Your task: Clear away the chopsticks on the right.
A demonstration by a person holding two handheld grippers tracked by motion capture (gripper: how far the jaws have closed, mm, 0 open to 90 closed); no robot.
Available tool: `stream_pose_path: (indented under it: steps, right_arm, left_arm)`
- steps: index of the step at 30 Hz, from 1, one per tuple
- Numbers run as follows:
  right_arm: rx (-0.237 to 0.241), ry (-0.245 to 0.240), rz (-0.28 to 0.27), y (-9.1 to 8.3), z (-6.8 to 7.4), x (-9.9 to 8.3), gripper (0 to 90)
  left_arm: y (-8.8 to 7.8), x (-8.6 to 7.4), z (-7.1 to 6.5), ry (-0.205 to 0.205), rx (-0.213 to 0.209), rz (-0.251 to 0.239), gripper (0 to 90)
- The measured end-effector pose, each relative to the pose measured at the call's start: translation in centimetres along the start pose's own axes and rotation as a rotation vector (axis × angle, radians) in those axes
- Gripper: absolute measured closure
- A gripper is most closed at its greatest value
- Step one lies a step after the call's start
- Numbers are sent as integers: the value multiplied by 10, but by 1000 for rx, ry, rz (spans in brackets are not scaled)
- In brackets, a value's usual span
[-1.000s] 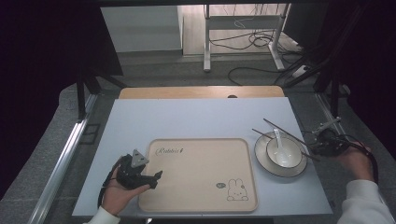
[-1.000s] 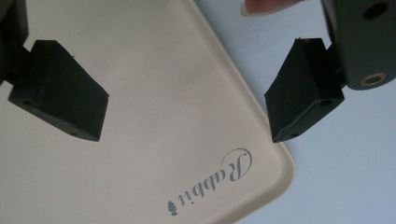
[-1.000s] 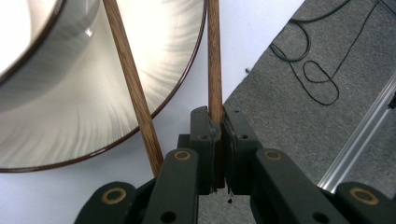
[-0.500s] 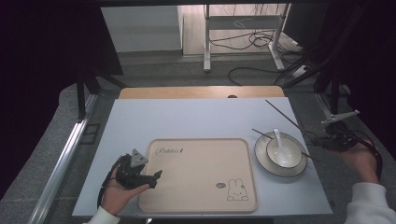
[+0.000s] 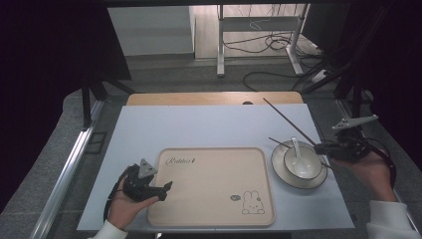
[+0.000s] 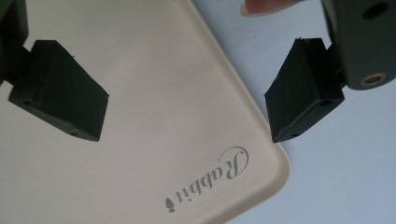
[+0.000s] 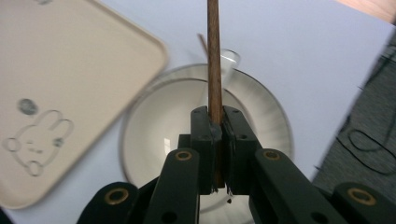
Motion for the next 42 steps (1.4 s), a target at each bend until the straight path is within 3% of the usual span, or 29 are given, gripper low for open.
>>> stream_pose_path:
  steps: [1,11,15,21,28,32,42]
  right_arm:
    - [23,-8,-5,2,10,6,836]
    - [88,-71,21,18,52,20,835]
    - [115,-83,61,34,76,25,835]
    - [145,-118,98,51,95,27,835]
    - [204,-160,186,86,126,22,834]
    - [238,-174,227,102,137,20,833]
    - [229,-219,326,129,152,13,828]
  left_arm:
    - [0,0,0,0,0,-1,133]
    - [0,0,-1,3,-2,1,133]
    - [0,0,-1,1,-1,0,133]
    - [0,0,-1,3,-2,1,133]
    - [1,0,0,3,-2,5,133]
    - [1,0,-1,6,-1,8,133]
    - [2,0,-2,7,-2,9,134]
Point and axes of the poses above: each handheld gripper's, and its own axes: y roughly forward along the jaws, x roughly out of its top, z roughly to its left, the point moved 1 cm from there along y, roughly forward along the jaws, and after that the axes turned 12 degrees about -y, right-handed, at the moved point
